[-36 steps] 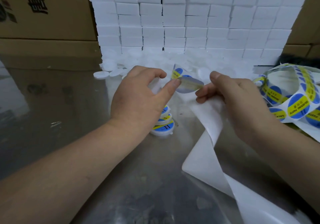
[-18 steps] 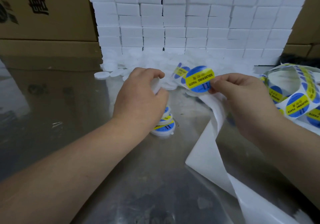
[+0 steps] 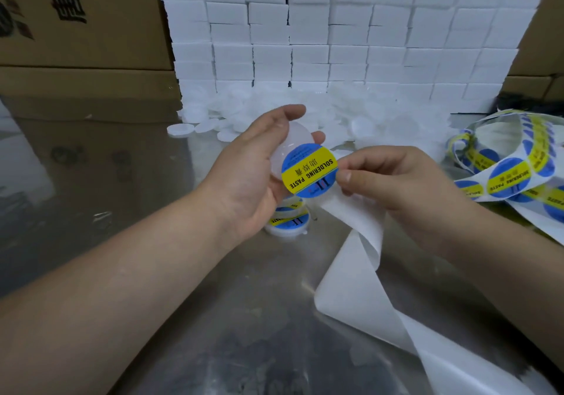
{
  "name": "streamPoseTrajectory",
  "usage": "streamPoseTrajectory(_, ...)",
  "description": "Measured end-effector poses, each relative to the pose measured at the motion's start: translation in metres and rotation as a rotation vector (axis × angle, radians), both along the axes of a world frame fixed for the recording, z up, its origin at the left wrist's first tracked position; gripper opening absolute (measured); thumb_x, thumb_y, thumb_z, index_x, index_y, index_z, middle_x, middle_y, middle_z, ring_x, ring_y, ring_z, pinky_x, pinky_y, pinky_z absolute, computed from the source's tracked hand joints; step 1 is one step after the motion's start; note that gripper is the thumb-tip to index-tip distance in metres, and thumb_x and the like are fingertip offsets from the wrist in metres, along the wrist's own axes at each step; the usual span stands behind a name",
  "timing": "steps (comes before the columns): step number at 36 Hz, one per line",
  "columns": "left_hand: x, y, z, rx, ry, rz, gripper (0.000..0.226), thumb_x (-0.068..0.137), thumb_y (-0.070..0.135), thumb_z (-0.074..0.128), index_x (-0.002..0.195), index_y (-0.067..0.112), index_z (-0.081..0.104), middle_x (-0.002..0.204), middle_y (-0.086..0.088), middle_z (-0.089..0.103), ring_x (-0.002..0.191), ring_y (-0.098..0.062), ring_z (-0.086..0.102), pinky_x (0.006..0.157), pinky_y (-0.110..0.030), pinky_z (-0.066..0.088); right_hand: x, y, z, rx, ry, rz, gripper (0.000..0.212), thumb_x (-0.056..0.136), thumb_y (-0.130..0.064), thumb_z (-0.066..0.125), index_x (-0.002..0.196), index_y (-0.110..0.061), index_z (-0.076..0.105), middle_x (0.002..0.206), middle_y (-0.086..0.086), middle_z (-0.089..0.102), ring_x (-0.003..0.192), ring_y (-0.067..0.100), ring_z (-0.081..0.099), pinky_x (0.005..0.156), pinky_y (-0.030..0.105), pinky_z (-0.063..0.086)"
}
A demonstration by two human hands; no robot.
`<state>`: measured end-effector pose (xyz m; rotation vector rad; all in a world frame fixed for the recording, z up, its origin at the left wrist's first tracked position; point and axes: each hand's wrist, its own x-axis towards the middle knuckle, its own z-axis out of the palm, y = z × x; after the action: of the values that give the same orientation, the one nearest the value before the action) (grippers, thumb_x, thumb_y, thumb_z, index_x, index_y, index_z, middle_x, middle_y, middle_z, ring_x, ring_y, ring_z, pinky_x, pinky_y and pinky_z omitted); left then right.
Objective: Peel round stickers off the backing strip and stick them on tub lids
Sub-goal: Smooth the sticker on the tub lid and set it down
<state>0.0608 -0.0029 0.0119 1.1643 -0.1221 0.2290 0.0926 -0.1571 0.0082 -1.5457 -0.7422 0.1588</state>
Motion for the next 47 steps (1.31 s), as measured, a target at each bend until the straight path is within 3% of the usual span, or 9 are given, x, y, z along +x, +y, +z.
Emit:
streamPoseTrajectory(2,-0.0004,-0.0007,-0.0002,-0.015,0.013,-0.033,0.024,0.097,0.024,0.038,0.094,0.024,0.062,0.092,-0.012,0.072,0.092,-0.029,0.067,0.074,-0.037,0.055,-0.0012,0.0001,0.0003,0.014,0.003,0.029,0.024,0.073,-0.007,0.064,0.061,-0.024,0.075,0.056,-0.008,0.065,0.054,0.0,0.057,0.056,0.012,0.046)
streamPoseTrajectory(5,-0.0016,-0.0012,-0.0003,-0.058,0.005,-0.082,0.022,0.088,0.029,0.044,0.095,0.018,0.062,0.088,-0.016,0.07,0.087,-0.027,0.066,0.074,-0.036,0.055,-0.0003,-0.0009,0.0001,-0.003,-0.019,0.032,0.036,0.08,-0.001,0.059,0.064,-0.028,0.075,0.059,-0.007,0.066,0.055,0.0,0.058,0.058,0.012,0.047)
streamPoseTrajectory(9,-0.0031,-0.0005,-0.0004,-0.052,-0.031,-0.122,0.033,0.072,0.033,0.047,0.095,0.014,0.061,0.089,-0.018,0.069,0.089,-0.026,0.066,0.079,-0.038,0.054,-0.0011,-0.0014,-0.0003,-0.012,-0.024,0.048,0.032,0.08,-0.002,0.06,0.068,-0.028,0.076,0.06,-0.007,0.066,0.056,-0.001,0.057,0.058,0.011,0.046)
streamPoseTrajectory(12,-0.0033,-0.0001,-0.0015,-0.03,-0.038,-0.126,0.026,0.084,0.025,0.041,0.094,0.013,0.062,0.089,-0.017,0.07,0.085,-0.026,0.068,0.083,-0.041,0.051,-0.0018,-0.0012,-0.0006,-0.002,-0.011,0.053,0.033,0.08,0.0,0.059,0.069,-0.026,0.076,0.06,-0.007,0.066,0.054,-0.002,0.056,0.057,0.01,0.045)
streamPoseTrajectory(16,-0.0043,-0.0012,-0.0023,0.011,-0.062,-0.14,0.027,0.073,0.023,0.047,0.093,0.014,0.063,0.092,-0.016,0.07,0.082,-0.024,0.069,0.081,-0.039,0.052,-0.0024,-0.0009,-0.0006,-0.022,-0.008,0.062,0.031,0.08,0.001,0.061,0.072,-0.025,0.077,0.067,-0.007,0.07,0.059,-0.001,0.059,0.059,0.011,0.046)
streamPoseTrajectory(20,-0.0037,-0.0021,-0.0034,0.032,-0.072,-0.134,0.027,0.088,0.01,0.038,0.093,0.017,0.063,0.091,-0.013,0.071,0.085,-0.024,0.068,0.082,-0.038,0.053,-0.0014,-0.0008,-0.002,-0.028,0.024,0.109,0.021,0.067,-0.011,0.066,0.076,-0.027,0.076,0.078,-0.005,0.074,0.073,0.004,0.067,0.066,0.015,0.05)
streamPoseTrajectory(24,-0.0041,-0.0033,-0.0036,0.063,-0.081,-0.12,0.025,0.087,0.005,0.042,0.093,0.019,0.063,0.092,-0.012,0.071,0.084,-0.024,0.068,0.076,-0.035,0.055,-0.0005,-0.0005,-0.0025,-0.035,0.019,0.113,0.023,0.066,-0.015,0.063,0.077,-0.03,0.076,0.079,-0.005,0.074,0.076,0.004,0.068,0.069,0.015,0.051)
streamPoseTrajectory(33,-0.0033,-0.0026,-0.0044,0.086,-0.1,-0.12,0.027,0.085,-0.002,0.049,0.092,0.02,0.063,0.087,-0.008,0.073,0.08,-0.022,0.07,0.067,-0.029,0.056,-0.0011,-0.0004,-0.0027,0.002,0.028,0.1,0.019,0.065,-0.016,0.064,0.076,-0.025,0.076,0.076,-0.002,0.074,0.072,0.005,0.068,0.064,0.015,0.05)
streamPoseTrajectory(47,-0.003,-0.0025,-0.0064,0.126,-0.108,-0.11,0.028,0.085,-0.003,0.053,0.093,0.022,0.062,0.088,-0.005,0.073,0.083,-0.019,0.07,0.07,-0.029,0.057,-0.0018,0.0007,-0.0021,0.003,0.018,0.107,0.022,0.065,-0.013,0.061,0.072,-0.027,0.076,0.072,-0.004,0.073,0.069,0.004,0.067,0.062,0.013,0.049)
